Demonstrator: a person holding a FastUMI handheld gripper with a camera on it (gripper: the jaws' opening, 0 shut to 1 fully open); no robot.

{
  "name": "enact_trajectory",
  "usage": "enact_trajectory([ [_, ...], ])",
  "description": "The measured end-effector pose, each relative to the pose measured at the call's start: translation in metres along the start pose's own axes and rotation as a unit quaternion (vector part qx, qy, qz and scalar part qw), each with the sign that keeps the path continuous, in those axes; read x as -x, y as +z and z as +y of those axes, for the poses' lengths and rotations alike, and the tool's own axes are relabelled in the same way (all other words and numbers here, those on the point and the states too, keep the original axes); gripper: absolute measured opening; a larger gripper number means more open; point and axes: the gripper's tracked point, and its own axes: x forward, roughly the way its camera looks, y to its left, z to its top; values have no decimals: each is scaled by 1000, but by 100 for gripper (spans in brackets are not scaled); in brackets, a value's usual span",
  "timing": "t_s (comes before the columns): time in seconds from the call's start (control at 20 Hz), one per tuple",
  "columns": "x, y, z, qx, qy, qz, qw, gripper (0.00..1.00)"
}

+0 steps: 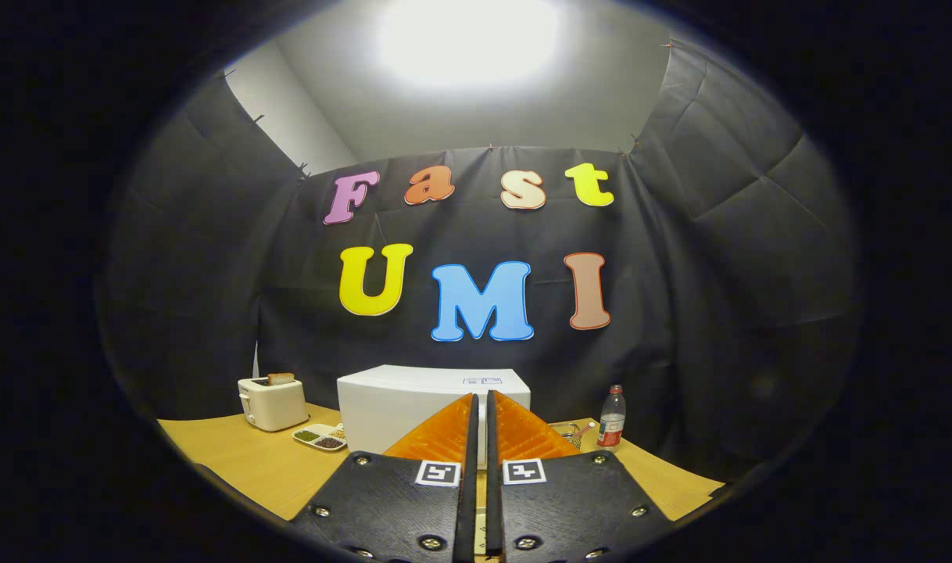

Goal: Open the microwave, put the food inside, and close the microwave door.

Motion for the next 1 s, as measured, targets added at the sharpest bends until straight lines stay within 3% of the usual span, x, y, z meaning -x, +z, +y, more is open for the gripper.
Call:
enact_trajectory([
  [0.25, 5, -1, -1, 15, -2, 14, 1000, 5],
  [0.4, 14, 13, 19, -1, 33, 0, 999, 84],
  [0.45, 19, 18, 24, -14, 43, -9, 999, 85],
  [0.5, 21, 24, 28, -23, 49, -20, 998, 94],
  [0.55, 23, 26, 26, -26, 47, -28, 998, 97],
  [1.0, 19, 20, 13, -1, 17, -29, 999, 98],
])
